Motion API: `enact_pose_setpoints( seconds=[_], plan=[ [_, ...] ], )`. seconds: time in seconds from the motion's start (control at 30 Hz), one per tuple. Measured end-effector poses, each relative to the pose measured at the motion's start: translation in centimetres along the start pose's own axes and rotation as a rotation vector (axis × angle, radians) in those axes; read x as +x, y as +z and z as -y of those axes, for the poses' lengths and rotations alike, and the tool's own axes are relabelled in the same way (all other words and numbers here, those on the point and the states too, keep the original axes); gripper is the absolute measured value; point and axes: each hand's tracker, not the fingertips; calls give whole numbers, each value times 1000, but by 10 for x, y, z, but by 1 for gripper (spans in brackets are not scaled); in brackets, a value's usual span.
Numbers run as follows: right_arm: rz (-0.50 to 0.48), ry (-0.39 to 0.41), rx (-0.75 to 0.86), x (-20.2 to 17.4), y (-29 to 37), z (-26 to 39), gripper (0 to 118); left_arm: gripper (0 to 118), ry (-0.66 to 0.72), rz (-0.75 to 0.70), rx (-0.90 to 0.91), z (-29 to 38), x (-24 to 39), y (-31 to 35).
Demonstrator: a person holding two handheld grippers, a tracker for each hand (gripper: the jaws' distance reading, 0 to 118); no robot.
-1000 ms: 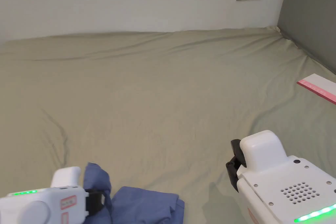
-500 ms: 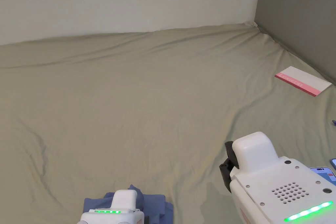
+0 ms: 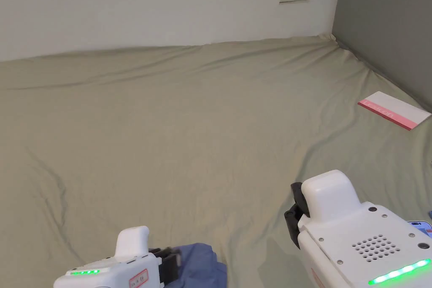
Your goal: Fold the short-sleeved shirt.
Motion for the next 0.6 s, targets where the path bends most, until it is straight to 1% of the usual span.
enact_pose_setpoints(
  seconds=[0.03, 0.07, 0.1, 0.17, 0.23, 0.33, 0.4, 0.43, 0.47, 0.53, 0.6],
  plan=[
    [-1, 1, 0, 0, 1, 0, 2, 0, -33, -35, 25, 5, 5, -3],
    [-1, 2, 0, -1, 1, 1, 2, 0, -73, -46, 23, 9, 9, -9],
    [0, 4, 0, -1, 2, 1, 2, 0, -105, -40, -23, 14, 14, -17],
    [0, 8, -4, -1, 2, 2, 2, 0, -155, -52, -22, 25, 28, -35],
    [1, 10, -10, -1, 3, 3, 2, 0, -233, -96, -61, 37, 43, -55],
    [8, 7, -17, 2, 4, 6, 2, 0, -315, -178, -110, 54, 60, -81],
    [13, 2, -19, 5, 5, 8, 2, 0, -372, -214, -76, 62, 75, -84],
    [17, 0, -21, 7, 5, 8, 2, 0, -416, -243, -64, 64, 79, -82],
    [21, -2, -22, 9, 5, 10, 2, 0, -496, -254, -83, 66, 89, -81],
    [25, -10, -27, 11, 2, 11, 2, 0, -595, -243, -82, 74, 105, -80],
    [25, -15, -32, 11, -3, 12, 2, 0, -597, -150, -106, 82, 112, -77]
  ],
)
